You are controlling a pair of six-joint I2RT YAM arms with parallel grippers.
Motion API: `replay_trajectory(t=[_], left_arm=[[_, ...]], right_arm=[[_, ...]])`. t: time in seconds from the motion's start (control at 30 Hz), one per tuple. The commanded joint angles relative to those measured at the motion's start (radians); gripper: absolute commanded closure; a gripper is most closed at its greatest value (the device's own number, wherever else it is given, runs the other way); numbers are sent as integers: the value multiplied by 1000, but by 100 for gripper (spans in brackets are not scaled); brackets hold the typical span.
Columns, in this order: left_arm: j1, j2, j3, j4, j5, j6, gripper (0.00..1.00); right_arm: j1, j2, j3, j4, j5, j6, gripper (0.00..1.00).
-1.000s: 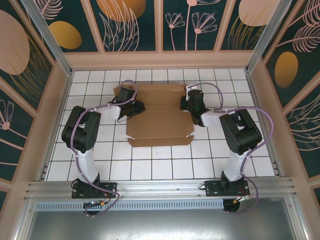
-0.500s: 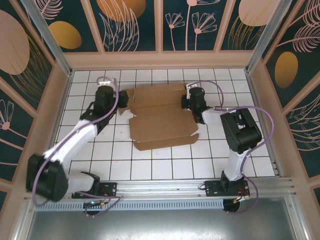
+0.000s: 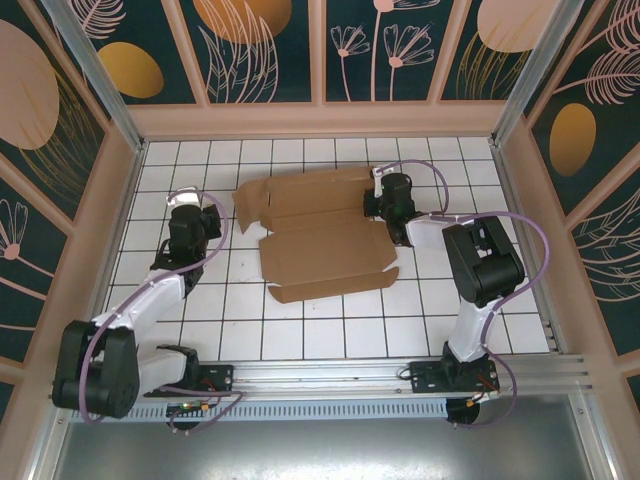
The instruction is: Fold the paper box
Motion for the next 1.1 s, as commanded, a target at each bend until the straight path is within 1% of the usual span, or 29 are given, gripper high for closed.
replay_trajectory(t=[0.0,0.1,0.17,0.23,0.3,0.4,0.53,0.67,0.83,1.07], left_arm=[[25,69,65,96,22,-8,50],[30,136,100,116,76,26,51],[29,166,107,145,148,55,53],[29,178,112,154,161,60,55],[30,176,94,190,217,91,55],[29,193,101,185,316,139,55],[29,190,87,212,396,130,57],[28,190,78,234,488,121,62],[15,226,90,258,534,81,64],[-42,249,105,287,492,64,63]], right_arm=[[-8,17,-26,-46,-23,-6,100],[-8,17,-28,-42,-23,-4,100],[-9,19,-30,-37,-43,0,100],[-9,22,-32,-36,-53,2,100],[-8,20,-32,-35,-56,2,100],[-9,24,-30,-33,-59,5,100],[-9,33,-26,-33,-67,9,100],[-9,36,-27,-32,-74,13,100],[-3,38,-26,-33,-80,11,100],[5,37,-27,-38,-87,12,100]])
